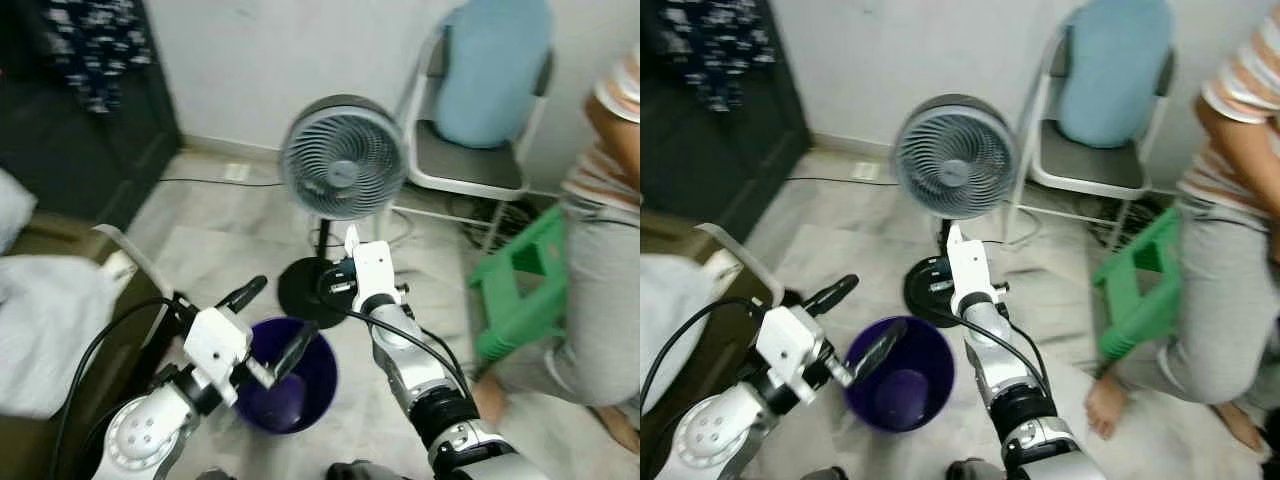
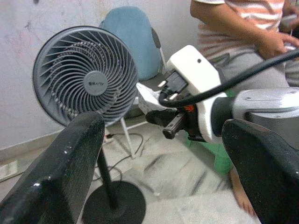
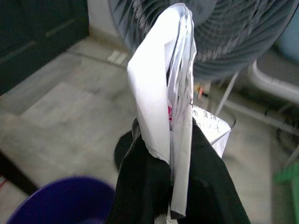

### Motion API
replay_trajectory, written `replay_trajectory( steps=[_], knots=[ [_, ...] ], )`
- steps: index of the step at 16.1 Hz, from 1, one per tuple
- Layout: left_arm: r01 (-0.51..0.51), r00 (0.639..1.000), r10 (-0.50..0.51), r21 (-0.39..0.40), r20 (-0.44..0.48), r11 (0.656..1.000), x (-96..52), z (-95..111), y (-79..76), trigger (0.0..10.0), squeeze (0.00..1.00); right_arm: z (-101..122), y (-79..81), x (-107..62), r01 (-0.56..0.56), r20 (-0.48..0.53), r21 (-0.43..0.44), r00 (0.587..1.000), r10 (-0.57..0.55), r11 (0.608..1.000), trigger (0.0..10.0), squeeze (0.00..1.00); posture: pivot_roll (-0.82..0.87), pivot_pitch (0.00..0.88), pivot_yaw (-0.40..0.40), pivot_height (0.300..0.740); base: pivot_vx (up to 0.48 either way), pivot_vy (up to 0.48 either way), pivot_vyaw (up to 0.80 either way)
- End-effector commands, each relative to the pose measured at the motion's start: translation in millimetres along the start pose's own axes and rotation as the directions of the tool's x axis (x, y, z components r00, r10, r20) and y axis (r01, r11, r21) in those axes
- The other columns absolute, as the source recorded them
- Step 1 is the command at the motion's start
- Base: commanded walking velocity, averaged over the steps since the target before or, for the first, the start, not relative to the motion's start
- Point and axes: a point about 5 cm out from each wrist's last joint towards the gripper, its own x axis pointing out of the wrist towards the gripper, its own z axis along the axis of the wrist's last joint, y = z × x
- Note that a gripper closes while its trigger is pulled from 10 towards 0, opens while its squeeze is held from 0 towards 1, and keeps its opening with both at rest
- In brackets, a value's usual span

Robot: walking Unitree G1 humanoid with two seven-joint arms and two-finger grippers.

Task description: Clean up the room

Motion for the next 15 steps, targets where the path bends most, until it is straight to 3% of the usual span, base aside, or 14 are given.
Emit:
replay_trajectory(
  steps=[1,5,7,10,13,15],
  knots=[
    [0.051,0.999,-0.051,0.029,-0.018,0.998,-6.0,4.9,-3.9,10.0,0.0,-14.6,-7.2,-1.4,0.058,-0.093,0.053,0.994,-0.053,0.997,10.0,0.0,0.11,0.229,-0.07,0.74,0.0,0.0,0.0],
    [0.147,0.985,-0.142,0.049,-0.097,0.988,-28.9,8.5,-8.9,10.0,0.0,-20.9,-4.0,1.0,0.131,-0.181,0.12,0.977,-0.108,0.984,10.0,0.0,0.17,0.273,-0.027,0.74,0.0,0.0,0.0],
    [0.142,0.983,-0.136,0.044,-0.125,0.989,-41.8,9.3,-6.5,10.0,0.0,-22.8,-1.9,1.9,0.154,-0.214,0.143,0.969,-0.121,0.978,10.0,0.0,0.21,0.293,-0.009,0.74,0.0,0.0,0.0],
    [0.154,0.98,-0.148,0.036,-0.135,0.987,-46.8,15.8,-6.5,10.0,0.0,-26.5,2.1,1.9,0.177,-0.256,0.158,0.957,-0.133,0.971,10.0,0.0,0.24,0.315,0.016,0.74,0.0,0.0,0.0],
    [0.141,0.977,-0.133,0.034,-0.166,0.99,-71.3,20.4,-6.3,10.0,0.0,-30.9,1.1,1.9,0.197,-0.294,0.124,0.943,-0.154,0.972,10.0,0.0,0.28,0.335,0.038,0.74,0.0,0.0,0.0],
    [0.133,0.976,-0.125,0.035,-0.178,0.99,-76.2,23.2,-6.6,10.0,0.0,-32.5,-0.1,1.7,0.21,-0.305,0.102,0.937,-0.171,0.972,10.0,0.0,0.29,0.344,0.047,0.74,0.0,0.0,0.0]
  ],
)
